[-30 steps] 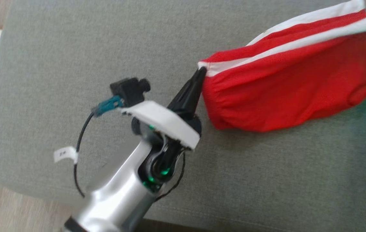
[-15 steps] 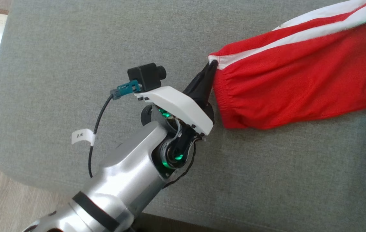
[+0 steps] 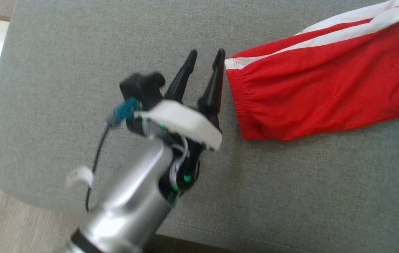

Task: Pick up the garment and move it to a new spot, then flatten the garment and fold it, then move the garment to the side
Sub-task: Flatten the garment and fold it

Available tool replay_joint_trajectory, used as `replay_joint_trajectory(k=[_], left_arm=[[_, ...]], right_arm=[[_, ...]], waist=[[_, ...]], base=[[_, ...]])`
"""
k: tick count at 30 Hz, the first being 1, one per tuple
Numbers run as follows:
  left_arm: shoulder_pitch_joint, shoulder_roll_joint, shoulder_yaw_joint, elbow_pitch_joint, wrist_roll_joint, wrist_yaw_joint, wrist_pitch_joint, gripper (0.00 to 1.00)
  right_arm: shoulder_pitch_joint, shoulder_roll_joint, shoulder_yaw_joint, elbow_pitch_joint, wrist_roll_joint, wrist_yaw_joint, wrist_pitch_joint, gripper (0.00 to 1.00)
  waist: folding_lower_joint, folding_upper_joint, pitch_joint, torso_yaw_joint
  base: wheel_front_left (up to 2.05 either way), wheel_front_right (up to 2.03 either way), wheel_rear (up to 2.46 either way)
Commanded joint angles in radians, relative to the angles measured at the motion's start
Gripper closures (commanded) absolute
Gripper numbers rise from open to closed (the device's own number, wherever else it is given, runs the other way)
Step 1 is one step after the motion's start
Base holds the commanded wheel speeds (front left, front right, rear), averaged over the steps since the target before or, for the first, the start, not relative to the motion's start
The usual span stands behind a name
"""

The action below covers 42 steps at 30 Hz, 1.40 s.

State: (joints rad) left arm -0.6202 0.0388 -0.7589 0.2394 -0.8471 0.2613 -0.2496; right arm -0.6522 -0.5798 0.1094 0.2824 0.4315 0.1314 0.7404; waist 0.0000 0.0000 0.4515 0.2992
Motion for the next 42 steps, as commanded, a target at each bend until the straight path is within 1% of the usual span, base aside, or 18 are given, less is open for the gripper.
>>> replay_joint_trajectory(k=[1, 3, 6, 8, 11, 12, 13, 14, 19, 23, 28, 29, 33, 35, 37, 39, 42], left_arm=[[0.03, 0.011, 0.039, -0.056, 0.05, 0.007, -0.012, 0.0], [0.077, 0.011, 0.066, -0.122, 0.135, 0.009, -0.012, 0.0], [0.131, 0.011, 0.086, -0.189, 0.242, 0.005, -0.012, 0.0], [0.16, 0.011, 0.097, -0.222, 0.286, 0.002, -0.012, 0.0], [0.189, 0.011, 0.099, -0.233, 0.343, -0.005, -0.012, 0.0], [0.196, 0.011, 0.1, -0.231, 0.358, -0.006, -0.012, 0.0], [0.201, 0.011, 0.103, -0.231, 0.367, -0.008, -0.012, 0.0], [0.208, 0.011, 0.107, -0.231, 0.37, -0.01, -0.012, 0.0], [0.249, 0.011, 0.151, -0.209, 0.392, -0.019, -0.012, 0.0], [0.313, 0.011, 0.203, -0.189, 0.416, -0.043, -0.012, 0.0], [0.411, 0.011, 0.265, -0.183, 0.45, -0.079, -0.012, 0.0], [0.411, 0.011, 0.265, -0.183, 0.45, -0.079, -0.012, 0.0], [0.479, 0.011, 0.3, -0.198, 0.477, -0.102, -0.012, 0.0], [0.505, 0.011, 0.314, -0.205, 0.486, -0.111, -0.012, 0.0], [0.527, 0.011, 0.327, -0.213, 0.486, -0.114, -0.012, 0.0], [0.544, 0.011, 0.336, -0.222, 0.48, -0.114, -0.012, 0.0], [0.551, 0.011, 0.331, -0.231, 0.475, -0.115, -0.012, 0.0]], right_arm=[[0.008, -0.034, 0.001, -0.036, 0.005, -0.001, 0.009, 0.0], [0.018, -0.044, -0.006, -0.026, 0.0, -0.001, 0.024, 0.0], [0.024, -0.038, -0.02, -0.002, -0.016, -0.001, 0.041, 0.0], [0.024, -0.021, -0.026, 0.018, -0.024, -0.001, 0.055, 0.0], [0.029, 0.013, -0.024, 0.047, -0.036, -0.001, 0.08, 0.0], [0.031, 0.026, -0.023, 0.053, -0.038, -0.001, 0.088, 0.06], [0.032, 0.038, -0.023, 0.055, -0.039, -0.001, 0.085, 0.76], [0.033, 0.053, -0.023, 0.057, -0.035, -0.001, 0.079, 1.0], [0.038, 0.13, -0.06, 0.074, 0.032, -0.001, 0.036, 1.0], [0.061, 0.157, -0.123, 0.109, 0.054, -0.001, -0.015, 1.0], [0.103, 0.135, -0.259, 0.163, 0.046, -0.001, -0.069, 1.0], [0.103, 0.135, -0.259, 0.163, 0.046, -0.001, -0.069, 1.0], [0.122, 0.083, -0.361, 0.178, 0.031, -0.001, -0.078, 1.0], [0.123, 0.069, -0.393, 0.169, 0.03, -0.001, -0.081, 1.0], [0.121, 0.067, -0.4, 0.145, 0.032, -0.001, -0.077, 1.0], [0.12, 0.077, -0.38, 0.107, 0.033, -0.001, -0.066, 1.0], [0.118, 0.125, -0.306, 0.03, 0.036, -0.001, -0.039, 1.0]], waist=[[0.0, 0.0, 0.002, 0.003], [0.0, 0.0, 0.009, 0.01], [0.0, 0.0, 0.018, 0.023], [0.0, 0.0, 0.023, 0.029], [0.0, 0.0, 0.021, 0.037], [0.0, 0.0, 0.019, 0.039], [0.0, 0.0, 0.016, 0.04], [0.0, 0.0, 0.011, 0.04], [0.0, 0.0, -0.046, 0.006], [0.0, 0.0, -0.122, -0.04], [0.0, 0.0, -0.195, -0.071], [0.0, 0.0, -0.195, -0.071], [0.0, 0.0, -0.21, -0.07], [0.0, 0.0, -0.211, -0.063], [0.0, 0.0, -0.21, -0.057], [0.0, 0.0, -0.208, -0.051], [0.0, 0.0, -0.198, -0.04]], base=[[0.0, 0.0, 0.0], [0.0, 0.0, 0.0], [0.0, 0.0, 0.0], [0.0, 0.0, 0.0], [0.0, 0.0, 0.0], [0.0, 0.0, 0.0], [0.0, 0.0, 0.0], [0.0, 0.0, 0.0], [0.0, 0.0, 0.0], [0.0, 0.0, 0.0], [0.0, 0.0, 0.0], [0.0, 0.0, 0.0], [0.0, 0.0, 0.0], [0.0, 0.0, 0.0], [0.0, 0.0, 0.0], [0.0, 0.0, 0.0], [0.0, 0.0, 0.0]])
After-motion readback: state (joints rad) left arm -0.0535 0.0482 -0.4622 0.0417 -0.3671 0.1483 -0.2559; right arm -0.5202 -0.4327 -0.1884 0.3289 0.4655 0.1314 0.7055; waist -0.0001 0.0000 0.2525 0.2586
